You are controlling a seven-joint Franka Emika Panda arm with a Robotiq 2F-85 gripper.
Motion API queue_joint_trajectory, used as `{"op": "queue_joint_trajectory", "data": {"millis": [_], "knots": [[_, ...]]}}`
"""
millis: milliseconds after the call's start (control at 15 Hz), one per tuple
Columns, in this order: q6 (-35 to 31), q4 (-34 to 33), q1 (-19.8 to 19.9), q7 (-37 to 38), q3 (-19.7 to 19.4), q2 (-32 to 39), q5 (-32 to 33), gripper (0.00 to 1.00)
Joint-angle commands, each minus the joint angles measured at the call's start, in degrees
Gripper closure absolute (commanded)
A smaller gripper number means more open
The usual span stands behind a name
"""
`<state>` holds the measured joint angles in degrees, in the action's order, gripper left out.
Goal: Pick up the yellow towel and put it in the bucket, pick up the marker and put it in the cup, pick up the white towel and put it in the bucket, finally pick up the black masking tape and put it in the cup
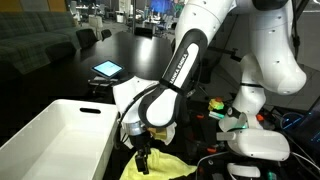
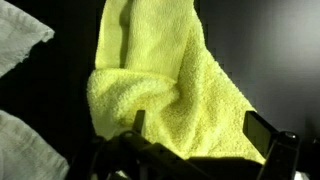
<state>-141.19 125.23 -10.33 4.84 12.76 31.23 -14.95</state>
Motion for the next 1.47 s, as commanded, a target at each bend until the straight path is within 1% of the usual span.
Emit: {"op": "queue_joint_trajectory", "data": {"millis": [0, 200, 333, 467, 733, 800, 867, 933, 1000, 1067, 1400], "knots": [[-4.91, 0.35, -0.27, 2.38, -1.59, 1.79, -0.35, 0.0], [-7.86, 1.79, -1.14, 5.33, -3.87, 1.57, 1.08, 0.0], [-8.6, 1.71, -2.06, 7.62, -5.48, 1.81, 2.3, 0.0], [-7.49, 0.39, -3.17, 10.17, -6.98, 2.81, 3.85, 0.0], [-4.99, -2.1, -4.19, 11.33, -7.61, 4.69, 6.53, 0.0], [-4.42, -2.68, -4.47, 11.54, -7.65, 5.14, 7.13, 0.09], [-3.85, -3.15, -4.64, 11.68, -7.64, 5.48, 7.5, 0.26], [-3.4, -3.5, -4.84, 11.86, -7.7, 5.75, 7.8, 0.32], [-2.83, -3.76, -4.87, 11.81, -7.64, 5.89, 8.01, 0.42], [-2.64, -3.77, -4.9, 11.76, -7.61, 5.82, 8.28, 0.49], [-2.33, -1.44, -5.18, 11.98, -8.13, 2.35, 9.64, 0.86]]}}
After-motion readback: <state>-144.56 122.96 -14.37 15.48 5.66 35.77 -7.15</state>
